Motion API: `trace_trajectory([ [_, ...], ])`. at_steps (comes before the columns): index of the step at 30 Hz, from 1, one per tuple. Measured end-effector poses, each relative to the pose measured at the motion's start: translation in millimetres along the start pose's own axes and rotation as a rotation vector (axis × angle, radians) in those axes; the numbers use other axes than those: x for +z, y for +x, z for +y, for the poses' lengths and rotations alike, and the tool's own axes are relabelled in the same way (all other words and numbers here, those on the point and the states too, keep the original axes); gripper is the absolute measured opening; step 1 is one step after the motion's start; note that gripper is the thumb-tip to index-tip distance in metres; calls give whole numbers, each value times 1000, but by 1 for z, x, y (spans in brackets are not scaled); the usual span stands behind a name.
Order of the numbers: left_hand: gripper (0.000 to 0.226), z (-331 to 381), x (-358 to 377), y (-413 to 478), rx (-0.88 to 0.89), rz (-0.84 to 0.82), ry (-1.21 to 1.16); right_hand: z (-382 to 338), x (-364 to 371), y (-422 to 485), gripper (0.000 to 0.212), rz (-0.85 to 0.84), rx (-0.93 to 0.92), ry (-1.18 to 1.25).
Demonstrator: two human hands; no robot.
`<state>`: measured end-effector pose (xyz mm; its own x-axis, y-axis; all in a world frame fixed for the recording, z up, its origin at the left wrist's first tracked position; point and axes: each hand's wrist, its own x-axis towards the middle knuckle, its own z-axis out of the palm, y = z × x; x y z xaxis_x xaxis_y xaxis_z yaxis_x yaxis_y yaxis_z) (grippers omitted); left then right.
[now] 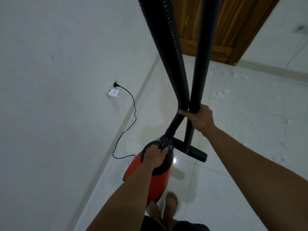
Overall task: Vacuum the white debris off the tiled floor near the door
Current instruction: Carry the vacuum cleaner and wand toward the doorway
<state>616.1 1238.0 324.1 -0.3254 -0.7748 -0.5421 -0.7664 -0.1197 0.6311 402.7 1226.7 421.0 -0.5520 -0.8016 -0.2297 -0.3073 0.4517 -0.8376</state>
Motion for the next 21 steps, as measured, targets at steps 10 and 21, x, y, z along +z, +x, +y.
trace_trajectory([
  [10, 44, -34, 45, 57, -35, -97, 23, 48, 36, 14, 38, 80, 58, -42],
  [21, 51, -116, 159, 160, -34, -239, 85, 205, 80, 73, 39, 131, 90, -87],
])
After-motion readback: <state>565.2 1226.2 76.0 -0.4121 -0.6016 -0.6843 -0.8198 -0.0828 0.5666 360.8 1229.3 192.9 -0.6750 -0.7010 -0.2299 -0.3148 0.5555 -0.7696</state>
